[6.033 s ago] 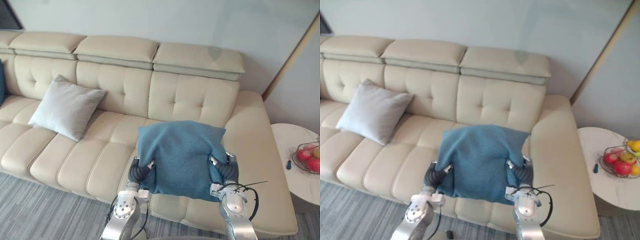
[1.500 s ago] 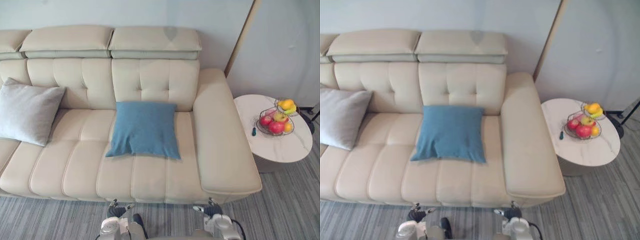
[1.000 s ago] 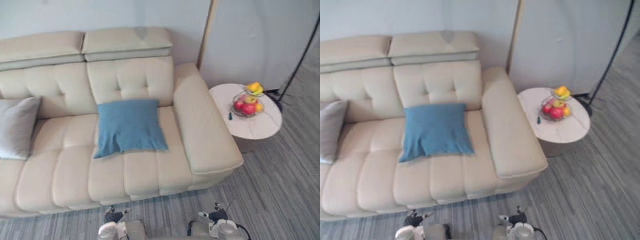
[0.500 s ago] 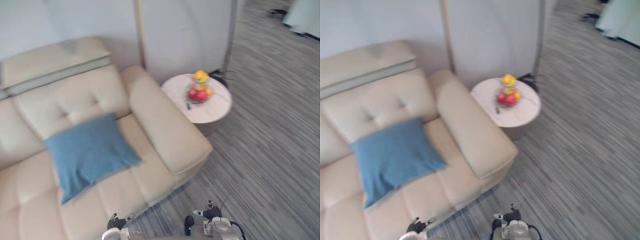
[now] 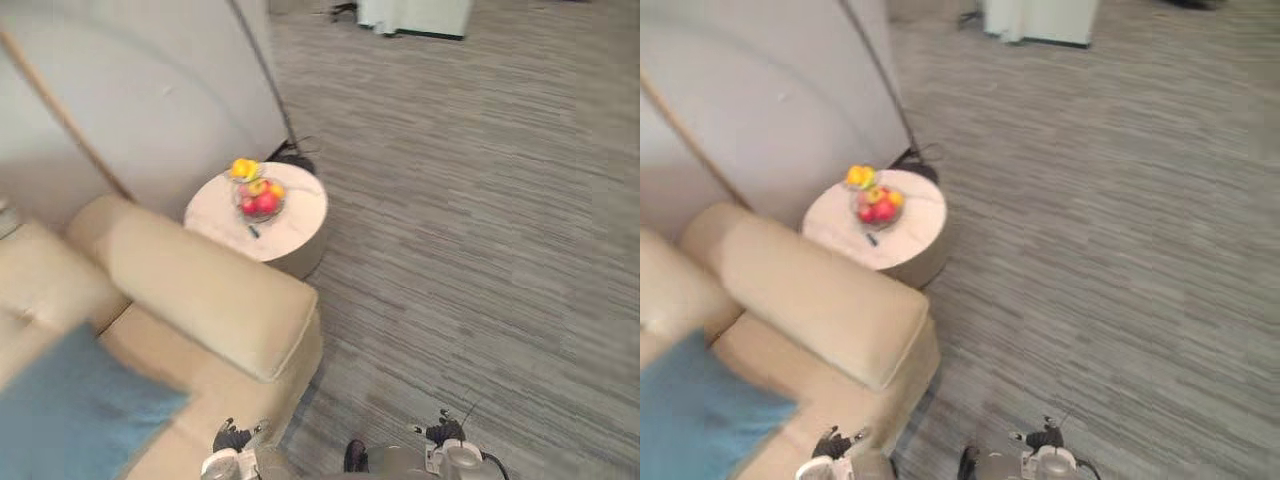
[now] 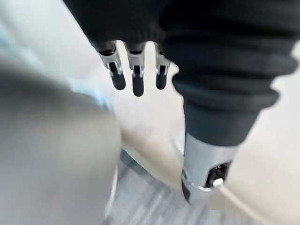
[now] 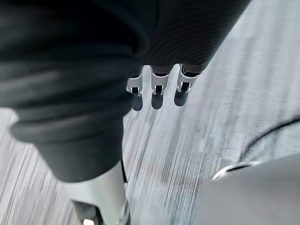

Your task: Pick up cushions and gather them together orderly.

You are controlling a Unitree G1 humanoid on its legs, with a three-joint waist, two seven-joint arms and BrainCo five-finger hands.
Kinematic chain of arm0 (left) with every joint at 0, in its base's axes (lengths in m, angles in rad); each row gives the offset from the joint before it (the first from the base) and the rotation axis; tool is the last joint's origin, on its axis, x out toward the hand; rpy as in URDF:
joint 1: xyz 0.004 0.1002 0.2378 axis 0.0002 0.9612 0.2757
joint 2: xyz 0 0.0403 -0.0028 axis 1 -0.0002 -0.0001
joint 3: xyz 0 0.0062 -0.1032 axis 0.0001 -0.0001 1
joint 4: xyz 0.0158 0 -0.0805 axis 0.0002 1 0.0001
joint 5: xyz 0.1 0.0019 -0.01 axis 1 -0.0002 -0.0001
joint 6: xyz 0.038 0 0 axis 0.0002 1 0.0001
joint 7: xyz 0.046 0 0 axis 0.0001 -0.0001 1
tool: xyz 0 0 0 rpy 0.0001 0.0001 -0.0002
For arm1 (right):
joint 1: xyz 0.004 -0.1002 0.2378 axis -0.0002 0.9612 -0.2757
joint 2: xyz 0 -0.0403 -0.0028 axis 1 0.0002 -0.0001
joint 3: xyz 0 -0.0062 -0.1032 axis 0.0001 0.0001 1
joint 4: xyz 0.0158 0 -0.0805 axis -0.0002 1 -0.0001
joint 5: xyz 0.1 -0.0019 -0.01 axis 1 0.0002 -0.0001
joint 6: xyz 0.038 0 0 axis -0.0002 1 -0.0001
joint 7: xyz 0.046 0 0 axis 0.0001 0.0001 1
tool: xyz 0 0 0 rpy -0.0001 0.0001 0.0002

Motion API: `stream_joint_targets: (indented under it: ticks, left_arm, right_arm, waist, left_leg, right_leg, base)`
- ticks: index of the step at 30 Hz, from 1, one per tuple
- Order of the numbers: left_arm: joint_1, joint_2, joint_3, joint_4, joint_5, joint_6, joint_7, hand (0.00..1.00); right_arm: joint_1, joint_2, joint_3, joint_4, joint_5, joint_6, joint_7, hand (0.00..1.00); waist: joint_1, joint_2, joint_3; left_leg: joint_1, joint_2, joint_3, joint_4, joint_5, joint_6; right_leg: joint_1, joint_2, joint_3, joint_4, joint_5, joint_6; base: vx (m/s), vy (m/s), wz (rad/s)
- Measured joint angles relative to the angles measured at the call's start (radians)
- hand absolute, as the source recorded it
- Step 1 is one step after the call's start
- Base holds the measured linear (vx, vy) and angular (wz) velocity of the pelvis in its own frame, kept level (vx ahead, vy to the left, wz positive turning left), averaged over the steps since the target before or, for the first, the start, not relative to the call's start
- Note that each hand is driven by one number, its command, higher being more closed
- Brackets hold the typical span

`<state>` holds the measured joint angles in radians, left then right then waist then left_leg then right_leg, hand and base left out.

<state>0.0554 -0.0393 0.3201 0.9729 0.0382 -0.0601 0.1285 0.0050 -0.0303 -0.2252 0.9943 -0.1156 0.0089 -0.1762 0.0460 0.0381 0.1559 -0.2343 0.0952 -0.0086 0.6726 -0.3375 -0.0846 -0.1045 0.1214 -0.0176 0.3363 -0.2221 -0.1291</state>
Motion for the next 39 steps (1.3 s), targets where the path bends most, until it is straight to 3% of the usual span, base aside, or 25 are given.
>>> stream_joint_targets:
  ticks: [2, 4, 5, 7, 9, 13, 14, 16, 17, 18, 20, 21, 22, 23, 24, 25, 26, 27, 28, 29, 31, 34, 36, 38, 39]
  left_arm:
    - [-0.005, 0.001, 0.000, 0.001, 0.000, 0.000, 0.000, 0.00]
    - [-0.003, 0.000, -0.002, 0.003, 0.000, -0.001, -0.001, 0.00]
    - [-0.005, 0.009, 0.005, 0.001, 0.000, -0.001, -0.003, 0.00]
    - [-0.003, 0.019, 0.008, 0.003, 0.000, 0.001, -0.002, 0.00]
    - [-0.005, 0.021, 0.008, 0.002, 0.001, 0.003, -0.002, 0.00]
    - [-0.018, 0.029, -0.031, 0.017, 0.001, 0.012, 0.001, 0.00]
    - [-0.022, 0.041, -0.050, 0.024, 0.001, 0.017, 0.001, 0.00]
    - [-0.033, 0.065, -0.069, 0.058, -0.001, 0.025, 0.001, 0.00]
    - [-0.035, 0.064, -0.078, 0.062, -0.001, 0.026, -0.002, 0.00]
    - [-0.034, 0.061, -0.089, 0.065, 0.000, 0.023, -0.004, 0.00]
    - [-0.034, 0.063, -0.108, 0.059, 0.001, 0.021, -0.003, 0.00]
    - [-0.029, 0.060, -0.114, 0.058, 0.003, 0.021, -0.003, 0.00]
    - [-0.030, 0.057, -0.108, 0.054, 0.006, 0.020, -0.001, 0.00]
    - [-0.032, 0.054, -0.086, 0.034, 0.008, 0.022, 0.000, 0.00]
    - [-0.028, 0.047, -0.062, 0.015, 0.007, 0.021, 0.000, 0.00]
    - [-0.026, 0.049, -0.065, 0.015, 0.007, 0.019, 0.000, 0.00]
    - [-0.028, 0.054, -0.068, 0.013, 0.008, 0.018, 0.001, 0.00]
    - [-0.039, 0.048, -0.076, 0.006, 0.007, 0.019, -0.001, 0.00]
    - [-0.042, 0.030, -0.073, -0.013, 0.005, 0.019, 0.000, 0.00]
    - [-0.042, 0.021, -0.070, -0.023, 0.004, 0.019, 0.001, 0.00]
    - [-0.038, 0.002, -0.066, -0.036, -0.011, 0.010, 0.002, 0.00]
    - [-0.029, 0.027, -0.076, -0.029, -0.009, 0.007, 0.001, 0.00]
    - [-0.022, 0.025, -0.065, -0.027, -0.011, 0.014, 0.001, 0.00]
    - [-0.023, 0.029, -0.091, -0.023, -0.007, 0.026, 0.000, 0.00]
    - [-0.024, 0.033, -0.101, -0.020, -0.003, 0.028, 0.001, 0.00]
  right_arm:
    - [-0.008, 0.010, 0.001, 0.000, 0.000, 0.000, -0.001, 0.00]
    - [-0.013, 0.018, 0.018, -0.001, -0.003, -0.001, -0.001, 0.00]
    - [-0.015, 0.029, 0.026, -0.001, -0.003, 0.000, -0.001, 0.00]
    - [-0.010, 0.045, 0.033, -0.005, -0.003, -0.001, 0.001, 0.00]
    - [-0.017, 0.074, 0.033, -0.005, -0.003, -0.001, 0.001, 0.00]
    - [-0.016, 0.092, 0.039, -0.035, -0.003, -0.002, 0.004, 0.00]
    - [-0.026, 0.091, 0.032, -0.032, -0.003, -0.003, 0.003, 0.00]
    - [-0.039, 0.080, 0.031, -0.020, -0.005, -0.005, 0.002, 0.00]
    - [-0.042, 0.068, 0.031, -0.004, -0.005, -0.005, 0.001, 0.00]
    - [-0.053, 0.051, 0.027, 0.026, -0.004, 0.000, -0.004, 0.00]
    - [-0.042, 0.019, 0.027, 0.070, -0.003, 0.000, -0.008, 0.00]
    - [-0.028, 0.002, 0.007, 0.082, -0.001, -0.002, -0.011, 0.00]
    - [-0.025, 0.000, -0.001, 0.080, 0.001, -0.003, -0.014, 0.00]
    - [-0.018, 0.006, -0.004, 0.075, 0.009, -0.005, -0.017, 0.00]
    - [-0.004, 0.015, -0.005, 0.052, 0.019, -0.005, -0.021, 0.00]
    - [-0.010, 0.032, -0.009, 0.041, 0.033, -0.005, -0.023, 0.00]
    - [-0.014, 0.035, -0.008, 0.041, 0.043, -0.004, -0.023, 0.00]
    - [-0.025, 0.031, -0.017, 0.043, 0.054, -0.002, -0.026, 0.00]
    - [-0.034, 0.030, -0.037, 0.042, 0.062, -0.001, -0.031, 0.00]
    - [-0.035, 0.030, -0.041, 0.040, 0.067, -0.001, -0.033, 0.00]
    - [-0.036, 0.040, -0.040, 0.041, 0.079, 0.003, -0.037, 0.00]
    - [-0.021, 0.081, -0.043, 0.039, 0.078, 0.005, -0.034, 0.00]
    - [-0.007, 0.079, -0.046, 0.014, 0.077, 0.005, -0.031, 0.00]
    - [-0.005, 0.078, -0.046, 0.000, 0.074, 0.004, -0.022, 0.00]
    - [-0.007, 0.079, -0.047, -0.008, 0.074, 0.006, -0.020, 0.00]
  waist:
    - [0.010, -0.006, 0.001]
    - [0.013, -0.004, 0.000]
    - [0.016, -0.013, 0.002]
    - [0.021, -0.034, -0.010]
    - [0.039, -0.042, -0.014]
    - [0.053, -0.028, -0.013]
    - [0.056, -0.032, -0.014]
    - [0.057, -0.035, -0.019]
    - [0.057, -0.027, -0.014]
    - [0.056, -0.041, -0.005]
    - [0.052, -0.035, -0.006]
    - [0.051, 0.004, -0.014]
    - [0.051, -0.004, -0.014]
    - [0.051, -0.006, -0.011]
    - [0.065, 0.012, -0.002]
    - [0.078, -0.009, -0.002]
    - [0.083, -0.008, -0.001]
    - [0.076, 0.000, 0.009]
    - [0.076, 0.001, 0.016]
    - [0.080, 0.004, 0.018]
    - [0.119, 0.023, 0.028]
    - [0.115, -0.044, -0.018]
    - [0.117, -0.046, -0.020]
    - [0.111, -0.044, -0.012]
    - [0.108, -0.043, -0.011]
  left_leg:
    - [-0.005, -0.050, -0.123, -0.100, 0.004, -0.002]
    - [0.001, -0.056, -0.193, -0.219, 0.060, 0.035]
    - [0.033, -0.043, -0.140, -0.225, 0.075, -0.001]
    - [0.060, -0.017, -0.043, -0.240, 0.054, 0.018]
    - [0.114, 0.005, 0.057, -0.279, 0.052, 0.023]
    - [0.210, 0.036, 0.223, -0.312, 0.044, 0.037]
    - [0.232, 0.050, 0.278, -0.325, 0.044, 0.037]
    - [0.264, 0.052, 0.313, -0.317, 0.042, 0.033]
    - [0.259, 0.054, 0.309, -0.261, 0.053, 0.033]
    - [0.236, 0.036, 0.264, -0.247, -0.006, 0.007]
    - [0.229, 0.024, 0.246, -0.320, -0.011, 0.007]
    - [0.190, 0.067, 0.242, -0.272, 0.078, 0.023]
    - [0.177, 0.073, 0.241, -0.186, 0.075, 0.025]
    - [0.124, 0.102, 0.228, 0.005, 0.091, 0.059]
    - [0.059, 0.123, 0.187, 0.195, 0.156, 0.149]
    - [0.023, 0.116, 0.166, 0.278, 0.163, 0.146]
    - [0.011, 0.098, 0.147, 0.284, 0.106, 0.118]
    - [-0.025, 0.043, 0.104, 0.223, -0.001, 0.113]
    - [-0.074, -0.010, 0.069, 0.126, -0.024, 0.112]
    - [-0.090, -0.023, 0.056, 0.083, -0.021, 0.108]
    - [-0.070, -0.039, 0.063, -0.085, 0.035, 0.045]
    - [0.005, -0.071, 0.150, -0.163, 0.004, 0.070]
    - [0.054, -0.069, 0.208, -0.171, -0.014, 0.095]
    - [0.170, -0.070, 0.247, -0.223, -0.032, 0.118]
    - [0.201, -0.070, 0.247, -0.238, -0.033, 0.119]
  right_leg:
    - [0.001, 0.017, 0.068, -0.014, 0.002, 0.006]
    - [0.002, 0.046, 0.146, -0.005, -0.012, 0.029]
    - [0.002, 0.054, 0.203, 0.028, -0.033, 0.062]
    - [-0.001, 0.046, 0.243, 0.038, -0.042, 0.103]
    - [-0.019, -0.001, 0.133, 0.065, -0.048, 0.137]
    - [-0.056, -0.264, -0.424, 0.117, -0.035, 0.163]
    - [-0.077, -0.304, -0.538, 0.095, -0.017, 0.139]
    - [-0.074, -0.302, -0.594, 0.042, 0.038, 0.094]
    - [-0.060, -0.286, -0.560, 0.022, 0.042, 0.088]
    - [-0.030, -0.288, -0.520, -0.015, 0.042, 0.089]
    - [0.020, -0.285, -0.501, -0.036, 0.043, 0.091]
    - [0.055, -0.254, -0.487, -0.023, 0.026, 0.106]
    - [0.070, -0.249, -0.475, -0.029, 0.012, 0.123]
    - [0.113, -0.230, -0.457, -0.061, 0.005, 0.134]
    - [0.165, -0.203, -0.416, -0.101, 0.002, 0.130]
    - [0.190, -0.209, -0.379, -0.122, -0.012, 0.125]
    - [0.196, -0.215, -0.347, -0.130, -0.020, 0.125]
    - [0.196, -0.228, -0.307, -0.122, -0.031, 0.122]
    - [0.178, -0.244, -0.253, -0.096, -0.055, 0.137]
    - [0.170, -0.246, -0.228, -0.083, -0.067, 0.147]
    - [0.153, -0.250, -0.089, 0.000, -0.126, 0.218]
    - [0.138, -0.245, -0.002, 0.024, -0.119, 0.200]
    - [0.115, -0.259, 0.039, 0.103, -0.119, 0.208]
    - [-0.055, -0.288, 0.027, 0.505, -0.002, 0.372]
    - [-0.081, -0.300, 0.005, 0.582, -0.001, 0.368]
  base:
    - [0.19, 0.105, -1.40]
    - [0.28, 0.177, -1.45]
    - [0.31, 0.196, -1.35]
    - [0.34, 0.222, -1.37]
    - [0.30, 0.194, -1.48]
    - [0.19, 0.044, -1.37]
    - [0.19, -0.062, -1.31]
    - [0.26, -0.086, -1.25]
    - [0.30, -0.092, -1.16]
    - [0.24, -0.060, -0.71]
    - [0.21, -0.020, -0.41]
    - [0.22, 0.005, -0.32]
    - [0.20, -0.024, -0.38]
    - [0.18, -0.047, -0.65]
    - [0.27, 0.040, -0.93]
    - [0.27, 0.125, -1.04]
    - [0.29, 0.221, -0.96]
    - [0.25, 0.251, -1.03]
    - [0.18, 0.197, -0.97]
    - [0.18, 0.238, -1.08]
    - [0.36, 0.320, -1.42]
    - [0.43, 0.133, -0.89]
    - [0.40, 0.114, -0.81]
    - [0.38, 0.092, -0.60]
    - [0.46, 0.041, -0.24]
